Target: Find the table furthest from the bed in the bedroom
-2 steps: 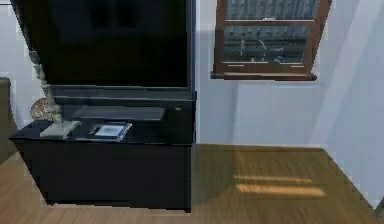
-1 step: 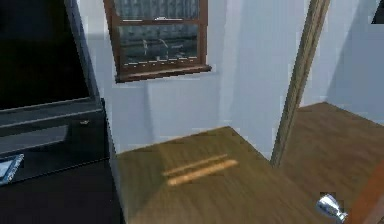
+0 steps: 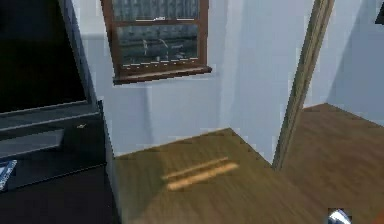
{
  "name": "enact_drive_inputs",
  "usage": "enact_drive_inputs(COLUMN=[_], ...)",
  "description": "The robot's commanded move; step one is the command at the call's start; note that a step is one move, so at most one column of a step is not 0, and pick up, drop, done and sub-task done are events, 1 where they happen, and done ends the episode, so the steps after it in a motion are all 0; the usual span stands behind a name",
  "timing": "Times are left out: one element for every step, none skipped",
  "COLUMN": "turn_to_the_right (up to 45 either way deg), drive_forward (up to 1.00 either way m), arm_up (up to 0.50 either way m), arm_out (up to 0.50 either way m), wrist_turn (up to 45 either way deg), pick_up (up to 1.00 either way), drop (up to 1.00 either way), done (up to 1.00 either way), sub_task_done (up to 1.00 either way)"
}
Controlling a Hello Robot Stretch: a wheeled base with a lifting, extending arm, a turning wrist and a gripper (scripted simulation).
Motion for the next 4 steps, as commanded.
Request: enact_drive_inputs(turn_to_the_right=[-18.0,0.0,24.0,0.0], drive_forward=[0.00,0.15,0.00,0.65], arm_up=[0.00,0.00,0.00,0.00], arm_out=[0.00,0.00,0.00,0.00], wrist_turn=[0.0,0.0,0.0,0.0], pick_up=[0.00,0.00,0.00,0.00], drop=[0.00,0.00,0.00,0.00], done=[0.00,0.00,0.00,0.00], sub_task_done=[0.00,0.00,0.00,0.00])
